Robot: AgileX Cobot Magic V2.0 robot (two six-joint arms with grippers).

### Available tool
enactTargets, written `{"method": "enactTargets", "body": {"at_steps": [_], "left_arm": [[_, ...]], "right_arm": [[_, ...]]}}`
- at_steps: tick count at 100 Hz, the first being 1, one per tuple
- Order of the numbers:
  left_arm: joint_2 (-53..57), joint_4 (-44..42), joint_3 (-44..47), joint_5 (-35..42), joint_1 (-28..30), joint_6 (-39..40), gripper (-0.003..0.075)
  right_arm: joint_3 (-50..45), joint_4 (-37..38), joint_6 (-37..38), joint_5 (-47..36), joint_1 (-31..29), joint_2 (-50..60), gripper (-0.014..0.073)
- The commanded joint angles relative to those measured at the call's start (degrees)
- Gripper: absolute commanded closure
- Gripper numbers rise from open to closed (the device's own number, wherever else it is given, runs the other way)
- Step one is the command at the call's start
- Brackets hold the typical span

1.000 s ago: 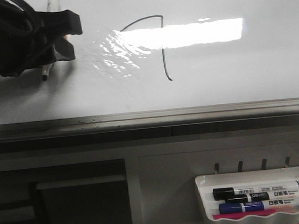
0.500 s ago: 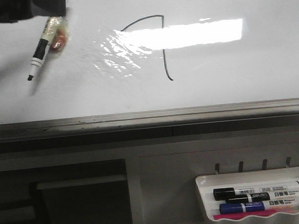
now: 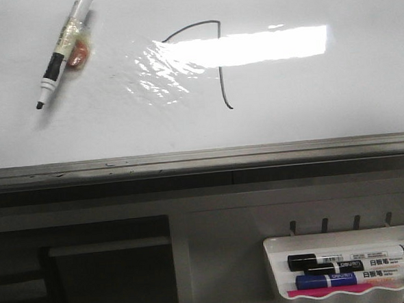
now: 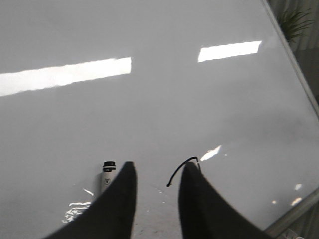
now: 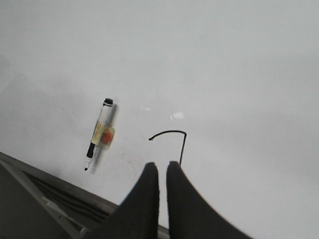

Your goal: Write number 7 on whiteboard

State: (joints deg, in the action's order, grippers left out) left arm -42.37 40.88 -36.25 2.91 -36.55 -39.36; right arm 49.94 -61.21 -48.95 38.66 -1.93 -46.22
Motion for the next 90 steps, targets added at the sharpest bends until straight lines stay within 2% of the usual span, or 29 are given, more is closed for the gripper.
{"method": "enactTargets", "body": {"at_steps": [1,12,20,35,59,90], "left_arm": [[4.0,-0.5,-0.8,-1.1,0.1,-1.0,0.0738],[10.0,-0.5,2.9,-1.4,0.0,-1.0,0.0741],[15.2,-0.5,6.7,1.0,0.0,-1.0,0.0741],[27.1,0.9,15.0,5.5,0.0,-0.8,0.0741],[42.9,4.2,24.0,5.5,0.0,-0.8,0.0741],[43.6,6.7,25.7,5.6,0.0,-0.8,0.0741]], "right_arm": [[-3.3,-7.8,-11.1,-5.0,0.0,3.4,0.0663],[-11.4,-12.6,-21.0,-6.7,0.0,9.0,0.0663],[-17.0,-15.1,-24.2,-8.6,0.0,14.0,0.0663],[-26.4,-15.3,-24.2,-12.3,0.0,25.4,0.0663],[-35.4,-15.3,-24.2,-14.4,0.0,38.4,0.0663],[-37.9,-15.4,-24.2,-15.1,0.0,40.8,0.0663]]}}
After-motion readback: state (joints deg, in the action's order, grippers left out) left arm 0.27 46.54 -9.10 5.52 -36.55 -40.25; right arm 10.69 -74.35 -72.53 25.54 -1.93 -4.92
